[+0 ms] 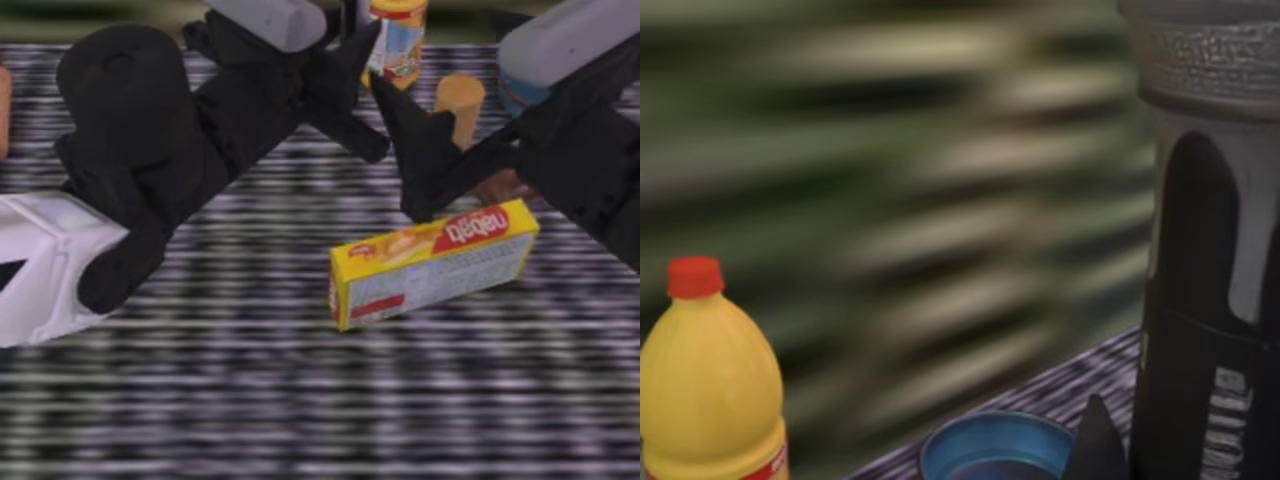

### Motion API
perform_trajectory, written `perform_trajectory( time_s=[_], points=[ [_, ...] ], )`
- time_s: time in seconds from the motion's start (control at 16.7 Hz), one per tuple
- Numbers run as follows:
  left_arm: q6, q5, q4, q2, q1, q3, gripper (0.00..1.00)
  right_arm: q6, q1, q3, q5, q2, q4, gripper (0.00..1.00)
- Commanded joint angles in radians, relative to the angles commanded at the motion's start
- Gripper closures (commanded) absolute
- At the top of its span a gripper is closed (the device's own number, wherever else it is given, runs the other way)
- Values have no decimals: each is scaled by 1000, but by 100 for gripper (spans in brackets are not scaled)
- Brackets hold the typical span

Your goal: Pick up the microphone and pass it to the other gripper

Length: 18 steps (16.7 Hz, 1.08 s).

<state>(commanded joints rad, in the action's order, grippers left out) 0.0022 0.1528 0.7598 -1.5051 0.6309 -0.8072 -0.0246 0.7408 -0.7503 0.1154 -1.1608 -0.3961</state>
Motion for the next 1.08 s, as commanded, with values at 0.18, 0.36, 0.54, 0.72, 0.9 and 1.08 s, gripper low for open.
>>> perform_trajectory(
  time_s=[0.18, 0.36, 0.54, 0.72, 0.9, 1.08],
  points=[
    [0, 0, 0, 0, 0, 0, 100, 0, 6, -7, 1, -9, -4, 0],
    [0, 0, 0, 0, 0, 0, 100, 0, 3, -6, 0, -8, -3, 0],
    [0, 0, 0, 0, 0, 0, 100, 0, -1, -68, -4, -79, -21, 0],
    [0, 0, 0, 0, 0, 0, 100, 0, -10, -180, -12, -230, -54, 0],
    [0, 0, 0, 0, 0, 0, 100, 1, -23, -281, -23, -367, -83, 0],
    [0, 0, 0, 0, 0, 0, 100, 1, -30, -324, -29, -415, -94, 0]
  ],
)
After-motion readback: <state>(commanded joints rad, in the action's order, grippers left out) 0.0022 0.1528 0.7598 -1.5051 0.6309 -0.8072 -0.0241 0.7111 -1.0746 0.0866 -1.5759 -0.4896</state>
